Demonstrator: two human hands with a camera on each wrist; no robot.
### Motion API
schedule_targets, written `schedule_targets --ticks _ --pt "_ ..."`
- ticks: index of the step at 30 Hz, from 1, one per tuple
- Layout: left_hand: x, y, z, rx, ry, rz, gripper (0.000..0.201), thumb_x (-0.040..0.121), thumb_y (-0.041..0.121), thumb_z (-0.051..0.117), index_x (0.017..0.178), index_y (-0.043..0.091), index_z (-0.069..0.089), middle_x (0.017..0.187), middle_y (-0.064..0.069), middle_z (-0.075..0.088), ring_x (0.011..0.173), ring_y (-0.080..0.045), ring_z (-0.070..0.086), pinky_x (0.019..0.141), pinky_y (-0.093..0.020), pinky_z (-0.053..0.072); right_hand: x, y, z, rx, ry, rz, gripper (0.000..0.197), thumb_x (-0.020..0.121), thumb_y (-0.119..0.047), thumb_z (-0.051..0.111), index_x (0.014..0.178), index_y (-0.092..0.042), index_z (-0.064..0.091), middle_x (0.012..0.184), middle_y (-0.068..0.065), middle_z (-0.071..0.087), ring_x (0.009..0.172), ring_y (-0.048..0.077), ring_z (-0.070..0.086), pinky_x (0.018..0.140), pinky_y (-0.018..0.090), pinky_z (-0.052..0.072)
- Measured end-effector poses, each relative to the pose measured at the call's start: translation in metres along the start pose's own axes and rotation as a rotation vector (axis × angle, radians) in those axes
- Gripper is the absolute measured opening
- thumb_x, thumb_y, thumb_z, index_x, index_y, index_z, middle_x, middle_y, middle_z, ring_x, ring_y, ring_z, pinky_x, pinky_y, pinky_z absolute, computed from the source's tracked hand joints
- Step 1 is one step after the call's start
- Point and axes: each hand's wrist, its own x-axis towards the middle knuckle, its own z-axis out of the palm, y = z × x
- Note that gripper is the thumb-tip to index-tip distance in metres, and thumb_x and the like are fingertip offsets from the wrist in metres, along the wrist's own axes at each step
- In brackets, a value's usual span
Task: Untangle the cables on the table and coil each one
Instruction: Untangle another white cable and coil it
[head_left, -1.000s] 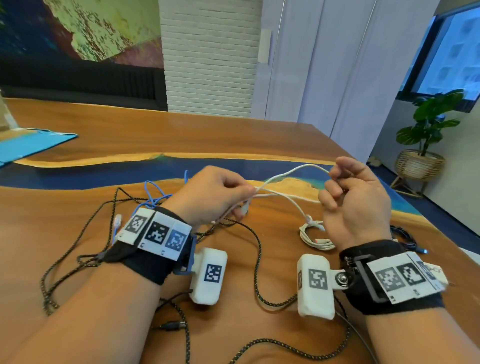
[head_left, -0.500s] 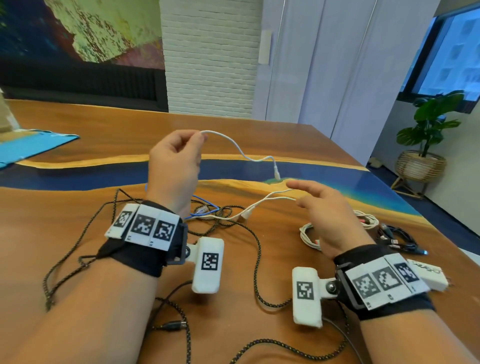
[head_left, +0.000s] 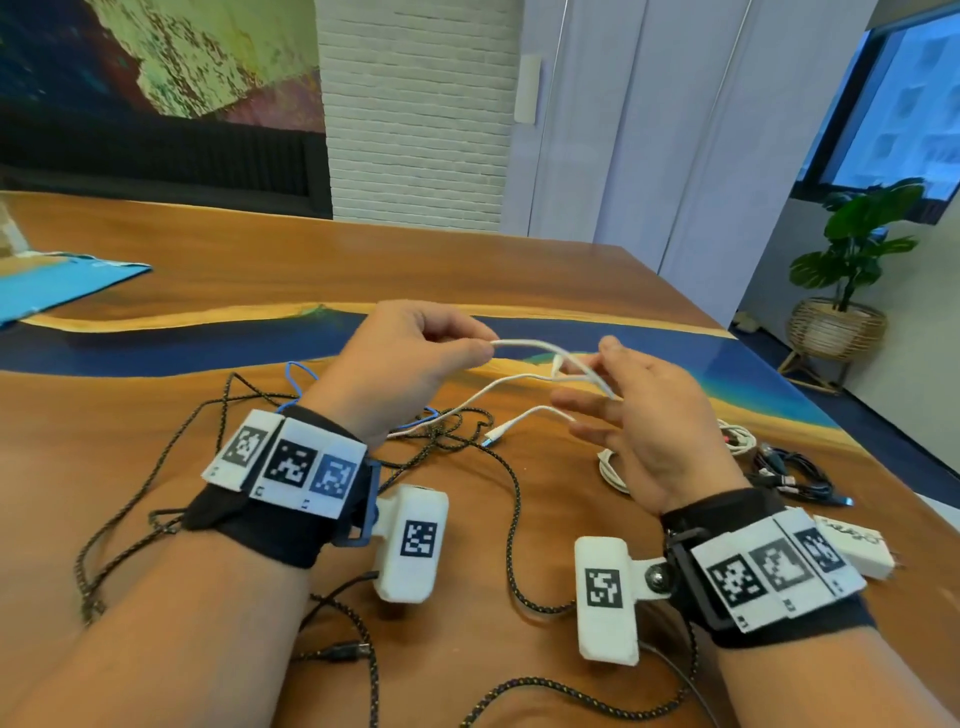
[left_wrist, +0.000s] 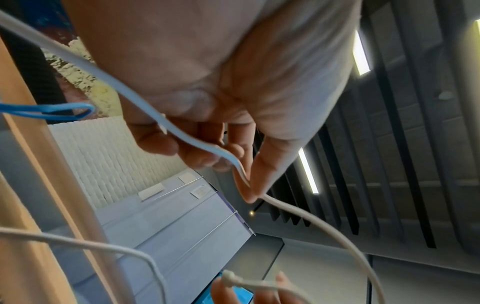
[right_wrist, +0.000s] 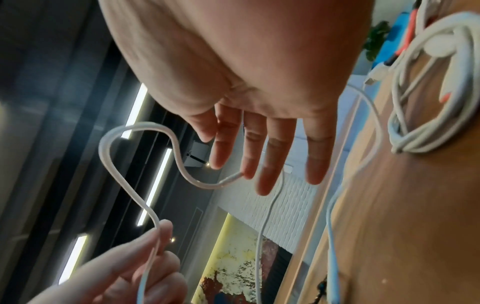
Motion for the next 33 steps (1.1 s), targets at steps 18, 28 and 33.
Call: schedule_targets --ticks 18,28,33 --pt "0.002 -0.005 0.002 0.020 0.163 -0.083 0.012 0.095 0.019 0.070 0.085 0.017 0.077 0.065 0.002 0.072 0.047 -0.007 0.048 0.053 -0.021 0.043 -0.016 -0.003 0.008 0.066 -0.429 -0.126 0.030 0.096 -0.034 0.056 0.085 -0.015 0.076 0.073 0.006 0.061 0.082 0.025 0.062 0.087 0.046 0.045" --pt "-0.011 0.012 0.025 -0.204 -0.125 -0.117 0.054 0.090 0.058 0.063 0.105 0.007 0.064 0.100 -0.004 0.079 0.074 -0.023 0.068 0.066 -0.032 0.053 -0.011 0.008 0.012 -0.100 -0.270 -0.097 0.022 0.097 -0.024 0.066 0.091 -0.009 0.081 0.070 0.006 0.069 0.069 0.017 0.065 0.078 0.037 0.053" --pt "-0.016 0.006 0.033 -0.185 -0.193 -0.086 0.013 0.090 0.015 0.075 0.101 0.008 0.074 0.096 -0.013 0.079 0.089 -0.030 0.073 0.084 -0.038 0.060 -0.013 0.009 0.013 -0.117 -0.363 -0.066 0.021 0.093 -0.022 0.071 0.086 -0.004 0.080 0.076 0.013 0.075 0.069 0.018 0.069 0.069 0.028 0.056"
